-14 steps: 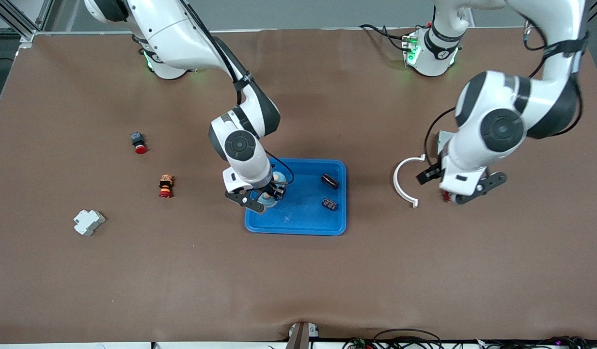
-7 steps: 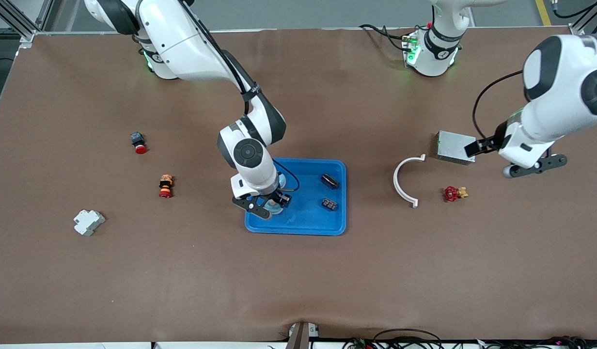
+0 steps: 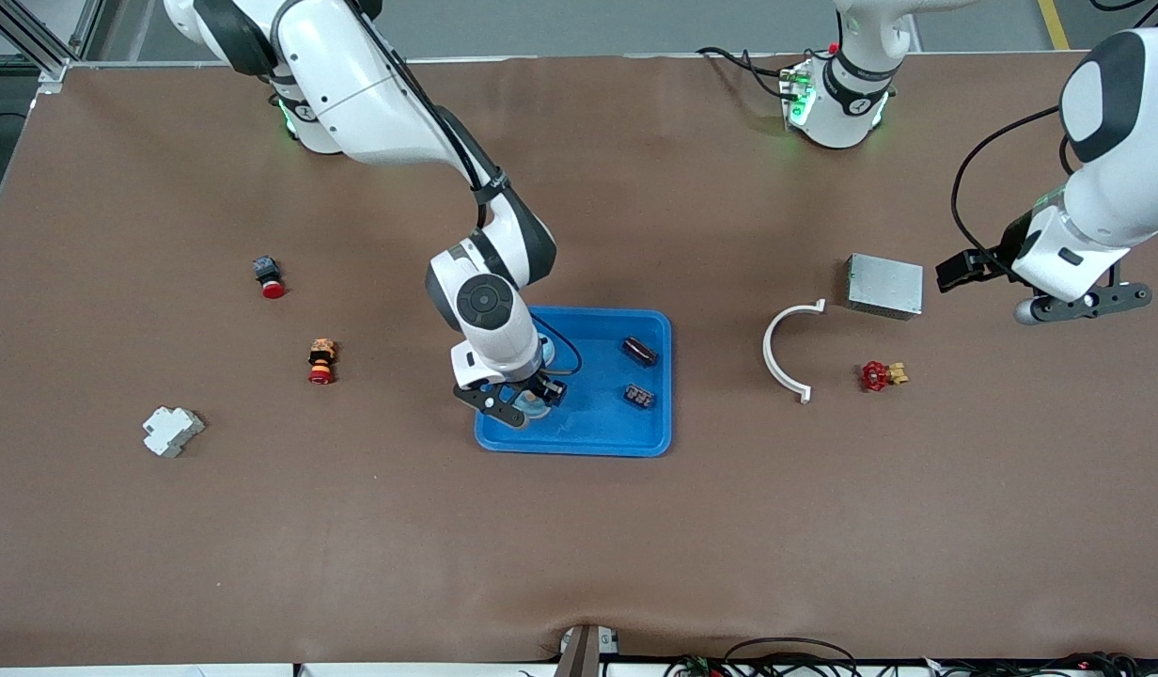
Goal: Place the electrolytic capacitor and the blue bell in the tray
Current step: 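Return the left arm to rest while the right gripper lowers the bell, then open the right gripper to set the blue bell in the tray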
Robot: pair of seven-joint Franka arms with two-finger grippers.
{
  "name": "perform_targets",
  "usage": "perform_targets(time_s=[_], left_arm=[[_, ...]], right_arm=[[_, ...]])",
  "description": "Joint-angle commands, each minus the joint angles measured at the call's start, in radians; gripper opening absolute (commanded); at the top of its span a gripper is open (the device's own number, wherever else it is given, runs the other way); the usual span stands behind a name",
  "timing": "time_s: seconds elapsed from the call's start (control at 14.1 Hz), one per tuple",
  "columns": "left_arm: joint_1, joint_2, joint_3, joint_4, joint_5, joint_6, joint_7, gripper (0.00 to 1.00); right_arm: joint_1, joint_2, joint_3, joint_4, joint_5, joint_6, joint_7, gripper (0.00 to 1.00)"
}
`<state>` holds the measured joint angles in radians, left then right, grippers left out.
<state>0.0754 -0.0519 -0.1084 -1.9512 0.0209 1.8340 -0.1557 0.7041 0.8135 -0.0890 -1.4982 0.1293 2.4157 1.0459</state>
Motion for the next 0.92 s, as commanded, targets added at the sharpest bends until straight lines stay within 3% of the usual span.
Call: perform_targets(time_s=[0.0,0.28,0.85], left_arm=[[0.004,-0.011,-0.004,0.058,-0.015,-0.013,0.044,1.00],[-0.005,0.026,-0.005,0.176,-0.015,-0.064,0.070,1.00],[-0.008,0.050,-0.005,0.297,-0.021,-0.078,0.073,1.00]], right_arm=[[0.011,0.026,-0.009,0.027,-0.022,0.002,0.025,0.00],[0.009,0.026,-0.009,0.026,-0.056,0.002,0.017,0.00],[0.003,0.026,-0.009,0.023,-0.059,0.000,-0.006,0.00]])
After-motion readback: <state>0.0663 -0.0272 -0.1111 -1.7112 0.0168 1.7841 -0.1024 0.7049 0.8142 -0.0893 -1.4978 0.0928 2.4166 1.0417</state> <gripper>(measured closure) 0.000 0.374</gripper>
